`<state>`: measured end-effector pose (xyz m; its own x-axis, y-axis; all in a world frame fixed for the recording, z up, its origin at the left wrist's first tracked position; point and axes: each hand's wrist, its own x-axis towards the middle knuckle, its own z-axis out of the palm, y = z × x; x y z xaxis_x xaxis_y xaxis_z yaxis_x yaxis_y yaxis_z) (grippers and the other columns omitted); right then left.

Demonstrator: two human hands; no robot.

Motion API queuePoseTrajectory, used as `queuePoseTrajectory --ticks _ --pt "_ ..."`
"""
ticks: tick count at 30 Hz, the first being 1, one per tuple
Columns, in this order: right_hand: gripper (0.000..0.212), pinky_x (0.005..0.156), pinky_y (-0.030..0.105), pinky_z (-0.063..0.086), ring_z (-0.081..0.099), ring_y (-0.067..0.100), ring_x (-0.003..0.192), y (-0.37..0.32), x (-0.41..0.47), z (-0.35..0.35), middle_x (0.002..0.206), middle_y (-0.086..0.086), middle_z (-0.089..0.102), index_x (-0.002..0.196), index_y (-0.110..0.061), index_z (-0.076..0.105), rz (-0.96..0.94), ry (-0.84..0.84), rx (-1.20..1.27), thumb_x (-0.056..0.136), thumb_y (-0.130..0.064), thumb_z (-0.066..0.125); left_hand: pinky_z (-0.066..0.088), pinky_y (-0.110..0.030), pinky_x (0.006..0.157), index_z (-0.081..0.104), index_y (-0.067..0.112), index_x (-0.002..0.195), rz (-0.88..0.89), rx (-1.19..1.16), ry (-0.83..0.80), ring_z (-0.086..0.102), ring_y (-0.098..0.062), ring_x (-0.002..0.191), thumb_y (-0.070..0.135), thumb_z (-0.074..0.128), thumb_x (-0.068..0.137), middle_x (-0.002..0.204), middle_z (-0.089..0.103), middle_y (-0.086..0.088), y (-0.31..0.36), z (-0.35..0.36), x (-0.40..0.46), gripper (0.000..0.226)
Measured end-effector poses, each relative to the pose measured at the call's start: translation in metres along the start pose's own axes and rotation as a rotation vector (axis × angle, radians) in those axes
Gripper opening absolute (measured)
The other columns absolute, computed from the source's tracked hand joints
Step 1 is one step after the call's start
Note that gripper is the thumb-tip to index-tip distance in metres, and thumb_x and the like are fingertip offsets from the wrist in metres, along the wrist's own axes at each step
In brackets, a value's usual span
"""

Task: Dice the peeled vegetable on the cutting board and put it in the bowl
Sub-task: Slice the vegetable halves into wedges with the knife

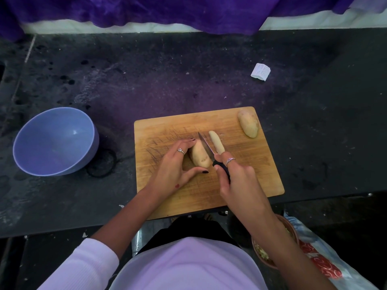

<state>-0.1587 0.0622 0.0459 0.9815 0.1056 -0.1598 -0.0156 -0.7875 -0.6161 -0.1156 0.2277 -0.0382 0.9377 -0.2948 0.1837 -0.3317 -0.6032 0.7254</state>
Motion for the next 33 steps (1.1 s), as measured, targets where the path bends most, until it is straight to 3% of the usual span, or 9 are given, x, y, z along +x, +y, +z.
queuePoseTrajectory --ticks 4,9,15,20,25,30,33 --pt "0.026 0.063 0.038 0.051 0.061 0.021 0.067 0.0 0.0 -0.002 0.077 0.004 0.066 0.122 -0.021 0.054 0.003 -0.004 -0.005 0.097 -0.02 0.049 0.041 -0.025 0.101 0.052 0.003 0.126 0.002 -0.002 -0.005 0.052 -0.016 0.118 0.051 0.068 0.074 0.126 0.055 -0.008 0.001 -0.001 0.0 0.072" --pt "0.027 0.055 0.036 0.047 0.053 0.018 0.06 -0.001 0.004 -0.004 0.07 0.001 0.057 0.124 -0.022 0.053 -0.004 -0.038 -0.053 0.098 -0.022 0.046 0.038 -0.02 0.102 0.051 0.003 0.127 0.004 0.005 -0.01 0.05 -0.014 0.118 0.054 0.064 0.076 0.126 0.054 -0.008 0.002 -0.002 0.0 0.073" --pt "0.03 0.066 0.036 0.051 0.054 0.02 0.073 -0.007 0.02 -0.009 0.081 -0.001 0.05 0.129 -0.023 0.048 0.03 -0.1 -0.067 0.099 -0.025 0.044 0.04 -0.025 0.102 0.05 0.003 0.128 0.007 0.028 -0.017 0.05 -0.016 0.118 0.054 0.063 0.078 0.127 0.053 -0.008 0.001 0.0 0.0 0.072" --pt "0.032 0.071 0.041 0.052 0.056 0.025 0.082 -0.011 0.022 -0.008 0.078 -0.005 0.039 0.131 -0.023 0.045 0.041 -0.131 -0.118 0.1 -0.027 0.041 0.038 -0.024 0.104 0.049 0.002 0.128 0.005 0.011 -0.026 0.049 -0.016 0.12 0.047 0.066 0.078 0.129 0.052 -0.009 0.001 -0.001 -0.001 0.07" --pt "0.03 0.07 0.041 0.052 0.057 0.026 0.079 -0.01 0.013 -0.011 0.081 0.002 0.047 0.129 -0.021 0.047 0.042 -0.131 -0.154 0.1 -0.023 0.042 0.04 -0.027 0.103 0.049 0.004 0.129 -0.015 0.024 -0.013 0.05 -0.017 0.12 0.05 0.065 0.078 0.129 0.052 -0.008 0.002 0.001 -0.002 0.07" --pt "0.032 0.066 0.035 0.05 0.05 0.02 0.071 -0.013 0.037 -0.002 0.073 -0.009 0.035 0.126 -0.018 0.048 -0.03 -0.136 -0.154 0.095 -0.018 0.052 0.035 -0.018 0.104 0.049 0.002 0.127 -0.01 0.02 -0.013 0.048 -0.014 0.12 0.049 0.064 0.079 0.129 0.052 -0.009 0.003 0.0 -0.002 0.069" --pt "0.033 0.059 0.034 0.047 0.054 0.024 0.068 -0.004 0.022 -0.002 0.073 -0.002 0.046 0.127 -0.019 0.047 -0.008 -0.141 -0.211 0.094 -0.013 0.051 0.035 -0.019 0.105 0.049 0.003 0.127 -0.015 0.019 -0.012 0.048 -0.014 0.12 0.048 0.067 0.077 0.13 0.052 -0.008 0.002 0.0 -0.001 0.07"
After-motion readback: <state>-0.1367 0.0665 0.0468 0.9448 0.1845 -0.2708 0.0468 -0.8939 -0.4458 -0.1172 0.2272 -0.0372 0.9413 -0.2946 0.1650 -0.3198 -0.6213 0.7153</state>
